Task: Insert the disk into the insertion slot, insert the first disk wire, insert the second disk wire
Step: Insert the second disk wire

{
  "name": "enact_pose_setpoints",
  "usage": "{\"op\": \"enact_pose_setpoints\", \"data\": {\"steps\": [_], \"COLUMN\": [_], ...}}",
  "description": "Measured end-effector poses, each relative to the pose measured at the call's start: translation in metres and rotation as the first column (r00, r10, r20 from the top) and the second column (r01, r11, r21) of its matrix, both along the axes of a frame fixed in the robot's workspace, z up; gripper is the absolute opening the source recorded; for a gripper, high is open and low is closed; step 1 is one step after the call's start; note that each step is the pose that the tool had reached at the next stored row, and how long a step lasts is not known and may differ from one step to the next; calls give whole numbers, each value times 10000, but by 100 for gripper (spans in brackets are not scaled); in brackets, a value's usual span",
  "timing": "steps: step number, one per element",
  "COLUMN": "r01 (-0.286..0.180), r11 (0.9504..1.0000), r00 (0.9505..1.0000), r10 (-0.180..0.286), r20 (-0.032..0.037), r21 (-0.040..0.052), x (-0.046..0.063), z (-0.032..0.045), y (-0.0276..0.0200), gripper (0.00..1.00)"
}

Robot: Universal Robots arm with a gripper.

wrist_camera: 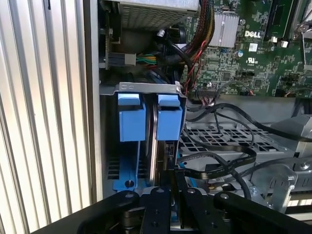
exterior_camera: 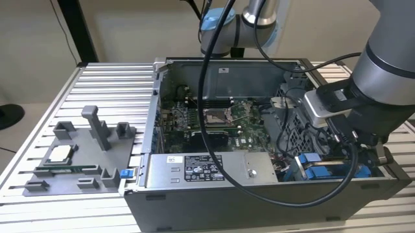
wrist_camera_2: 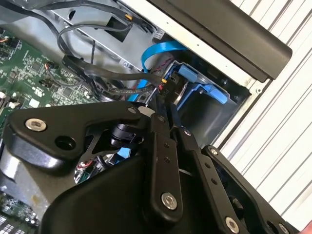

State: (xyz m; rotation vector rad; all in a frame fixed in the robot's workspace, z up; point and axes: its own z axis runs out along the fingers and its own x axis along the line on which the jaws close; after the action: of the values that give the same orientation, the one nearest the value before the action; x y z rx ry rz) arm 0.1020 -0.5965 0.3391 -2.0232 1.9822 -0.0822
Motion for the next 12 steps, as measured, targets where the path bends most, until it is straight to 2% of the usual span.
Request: {"op": "enact_pose_setpoints", "data": {"steps": [12], "r01": [1], "r11": [10000], "r00": [10000], "r10": [-1], "r20": [2], "r21": [-2], "x": [-2], "z": [-57], "y": [0], "gripper": [0]}}
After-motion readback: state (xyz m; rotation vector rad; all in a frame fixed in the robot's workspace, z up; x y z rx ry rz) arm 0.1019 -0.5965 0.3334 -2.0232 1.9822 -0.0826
